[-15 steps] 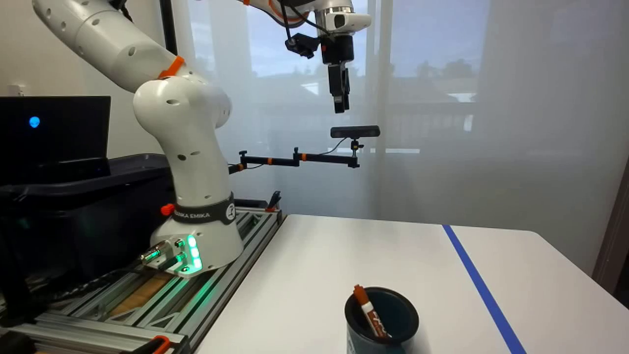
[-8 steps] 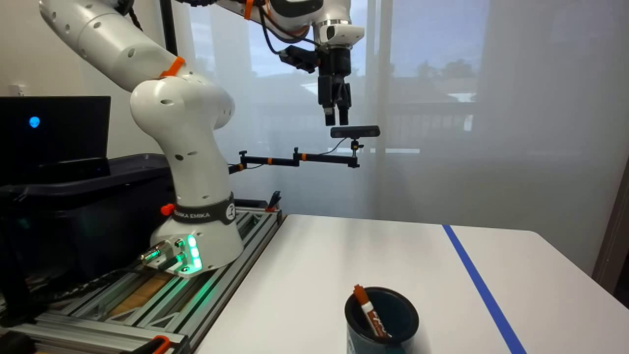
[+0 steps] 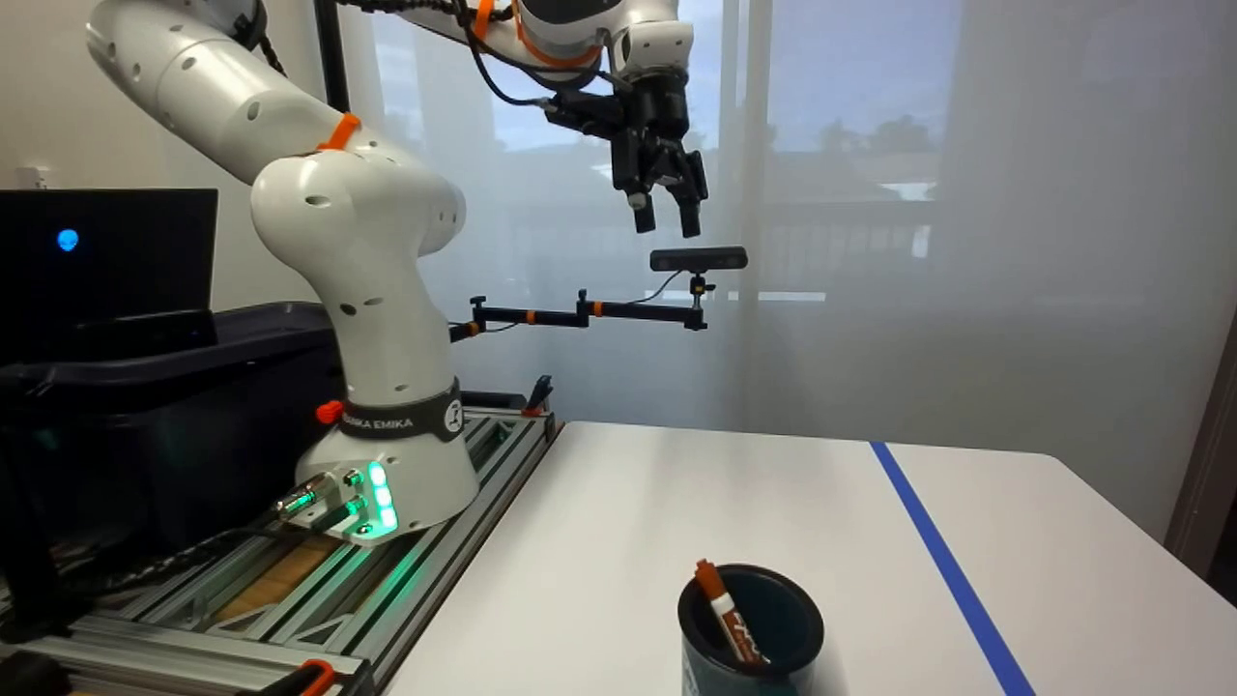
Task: Remove the marker from the dark green mug.
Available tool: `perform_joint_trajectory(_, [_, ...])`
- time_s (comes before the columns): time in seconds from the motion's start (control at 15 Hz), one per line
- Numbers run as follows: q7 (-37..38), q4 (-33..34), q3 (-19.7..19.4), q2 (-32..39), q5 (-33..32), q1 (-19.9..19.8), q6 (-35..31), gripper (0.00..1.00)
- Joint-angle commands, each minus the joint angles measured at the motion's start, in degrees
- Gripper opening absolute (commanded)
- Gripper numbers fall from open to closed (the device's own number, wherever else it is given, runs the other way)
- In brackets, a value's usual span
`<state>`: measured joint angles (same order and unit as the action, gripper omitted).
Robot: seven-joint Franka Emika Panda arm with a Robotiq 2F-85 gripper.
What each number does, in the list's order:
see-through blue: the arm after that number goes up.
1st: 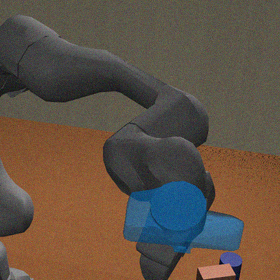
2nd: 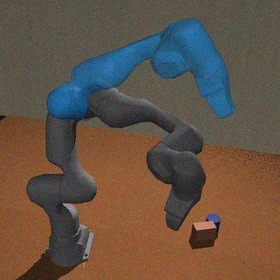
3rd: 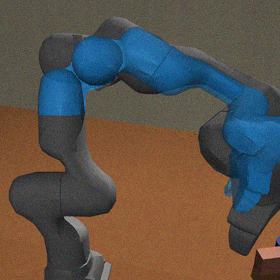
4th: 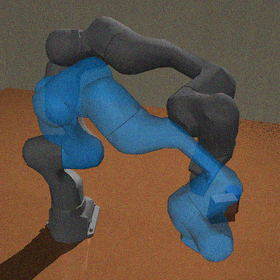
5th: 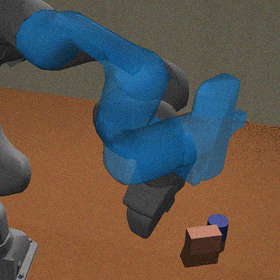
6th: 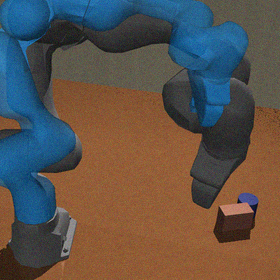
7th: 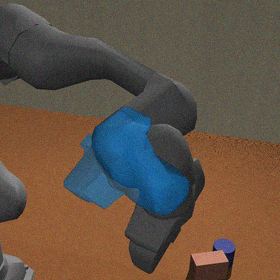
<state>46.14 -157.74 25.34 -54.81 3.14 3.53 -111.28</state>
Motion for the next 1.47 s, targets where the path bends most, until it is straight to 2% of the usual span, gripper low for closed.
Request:
perform_joint_trajectory(0.0, [0.6, 0.1, -0.6, 0.1, -0.6, 0.6, 0.1, 1.0])
perform_joint_trajectory(0.47, [3.3, -0.2, -2.0, -0.3, -4.9, -4.1, 1.6, 1.0])
perform_joint_trajectory(1.4, [4.5, -0.2, -4.9, 6.4, -8.2, -9.1, -4.5, 1.0])
